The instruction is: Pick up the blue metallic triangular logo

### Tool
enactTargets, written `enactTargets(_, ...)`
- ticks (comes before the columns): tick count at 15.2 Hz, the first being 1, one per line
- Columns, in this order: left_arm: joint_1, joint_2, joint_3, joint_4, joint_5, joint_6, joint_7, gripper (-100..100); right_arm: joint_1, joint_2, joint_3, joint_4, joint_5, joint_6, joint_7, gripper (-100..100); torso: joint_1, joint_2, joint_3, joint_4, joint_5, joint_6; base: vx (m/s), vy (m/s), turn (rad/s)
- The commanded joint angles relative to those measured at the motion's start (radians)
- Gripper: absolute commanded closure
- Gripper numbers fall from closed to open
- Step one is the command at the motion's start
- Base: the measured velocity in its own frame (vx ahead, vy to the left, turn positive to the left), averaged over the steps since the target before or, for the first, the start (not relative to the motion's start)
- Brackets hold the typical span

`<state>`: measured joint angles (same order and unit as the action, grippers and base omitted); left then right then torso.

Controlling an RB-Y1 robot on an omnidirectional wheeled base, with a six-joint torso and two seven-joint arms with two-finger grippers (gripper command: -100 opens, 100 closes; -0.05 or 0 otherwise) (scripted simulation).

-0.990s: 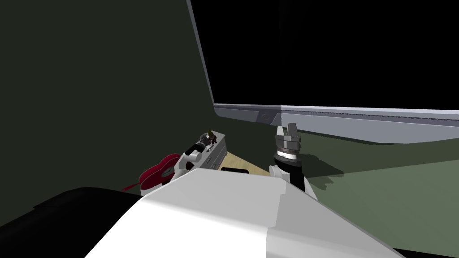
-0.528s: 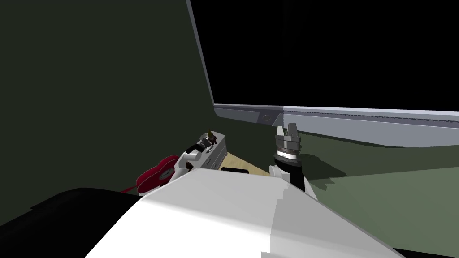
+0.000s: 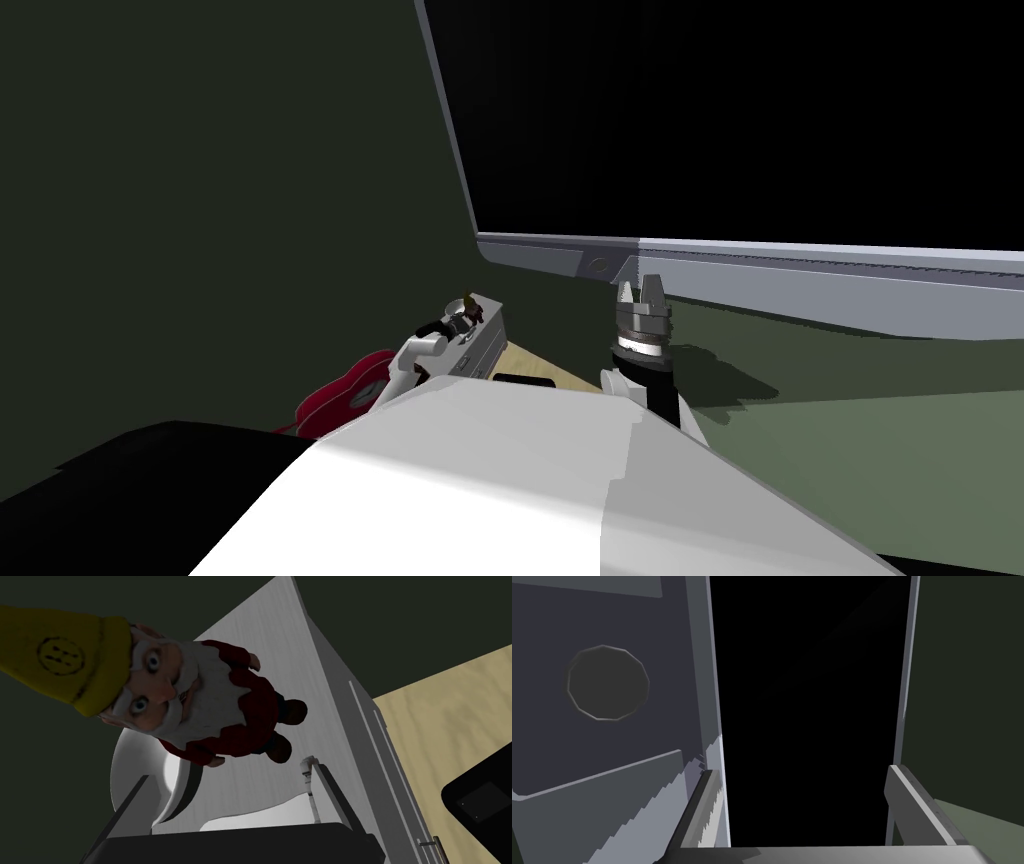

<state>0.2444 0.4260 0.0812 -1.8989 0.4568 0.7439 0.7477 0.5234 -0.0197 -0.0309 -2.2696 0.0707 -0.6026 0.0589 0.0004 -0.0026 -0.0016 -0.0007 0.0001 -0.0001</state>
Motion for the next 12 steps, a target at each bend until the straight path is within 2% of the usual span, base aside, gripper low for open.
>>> enactTargets(1,-0.01,0.008,0.005,0.026,0.025,0.05,0.031,-100,0.0,0.0,0.0,0.0,0.0,0.0,0.0,0,0.0,0.0,0.0,0.0,0.0,0.0,0.032,0.004,0.01)
enactTargets(3,-0.01,0.008,0.005,0.026,0.025,0.077,0.031,-100,0.0,0.0,0.0,0.0,0.0,0.0,0.0,0,0.0,0.0,0.0,0.0,0.0,0.0,0.03,0.002,0.008)
enactTargets(4,-0.02,0.014,0.011,0.046,0.046,0.107,0.058,-100,0.0,0.0,0.0,0.0,0.0,0.0,0.0,0,0.0,0.0,0.0,0.0,0.0,0.0,0.027,-0.002,0.011)
enactTargets(6,-0.02,0.014,0.011,0.046,0.046,0.134,0.058,-100,0.0,0.0,0.0,0.0,0.0,0.0,0.0,0,0.0,0.0,0.0,0.0,0.0,0.0,0.03,0.0,0.009)
enactTargets(7,-0.03,0.021,0.017,0.065,0.066,0.164,0.084,-100,0.0,0.0,0.0,0.0,0.0,0.0,0.0,0,0.0,0.0,0.0,0.0,0.0,0.0,0.03,0.003,0.012)
enactTargets(9,-0.03,0.021,0.017,0.065,0.066,0.189,0.084,-100,0.0,0.0,0.0,0.0,0.0,0.0,0.0,0,0.0,0.0,0.0,0.0,0.0,0.0,0.031,0.003,0.006)
enactTargets(10,-0.039,0.026,0.022,0.083,0.086,0.22,0.109,-100,0.0,0.0,0.0,0.0,0.0,0.0,0.0,0,0.0,0.0,0.0,0.0,0.0,0.0,0.032,0.004,0.013)
enactTargets(12,-0.039,0.026,0.022,0.083,0.086,0.242,0.109,-100,0.0,0.0,0.0,0.0,0.0,0.0,0.0,0,0.0,0.0,0.0,0.0,0.0,0.0,0.031,0.001,0.006)
